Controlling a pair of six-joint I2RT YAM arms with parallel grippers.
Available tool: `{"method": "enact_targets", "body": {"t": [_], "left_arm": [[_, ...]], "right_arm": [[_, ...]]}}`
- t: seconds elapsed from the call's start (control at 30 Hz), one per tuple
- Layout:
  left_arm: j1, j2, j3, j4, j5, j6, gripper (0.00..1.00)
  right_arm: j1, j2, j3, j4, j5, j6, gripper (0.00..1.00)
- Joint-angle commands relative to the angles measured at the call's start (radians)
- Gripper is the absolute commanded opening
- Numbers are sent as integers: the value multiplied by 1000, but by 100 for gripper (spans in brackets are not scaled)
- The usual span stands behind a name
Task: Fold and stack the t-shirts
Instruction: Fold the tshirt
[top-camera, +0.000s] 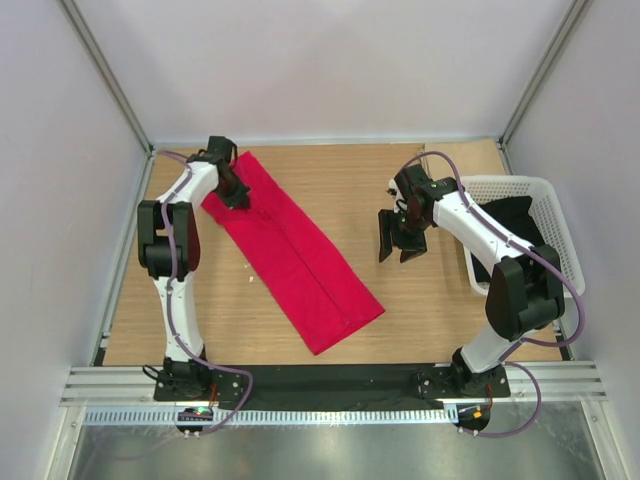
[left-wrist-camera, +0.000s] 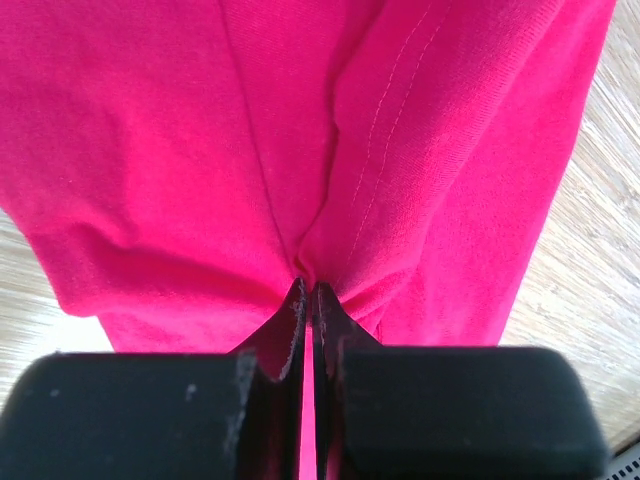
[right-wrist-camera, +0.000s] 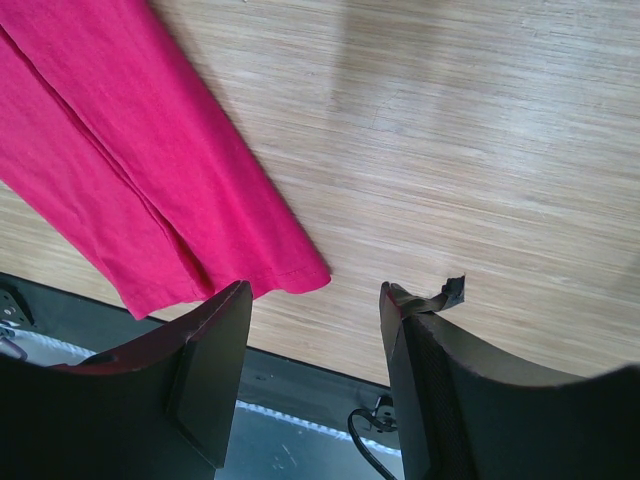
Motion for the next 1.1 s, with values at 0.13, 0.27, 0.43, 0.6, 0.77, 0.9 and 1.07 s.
{"method": "enact_targets", "body": {"t": [0.13, 0.27, 0.43, 0.6, 0.77, 0.9, 1.07], "left_arm": [[0, -4, 72, -33, -48, 1, 1], [0, 13, 118, -36, -85, 16, 4], [0, 47, 192, -50, -94, 43, 4], [2, 97, 230, -100, -51, 48, 4], [2, 86, 172, -82, -78, 57, 5], [2, 86, 173, -114, -100, 71, 7], [2, 67, 130, -84, -80, 71, 9]], "right_arm": [[-3, -45, -3, 17, -13, -5, 61], [-3, -38, -1, 19, -14, -5, 61], [-3, -27, 3, 14, -17, -5, 61], [-3, -21, 8, 14, -16, -5, 61], [-3, -21, 6, 11, -11, -5, 61], [-3, -18, 8, 11, -11, -7, 61], [-3, -16, 9, 13, -13, -7, 61]]}}
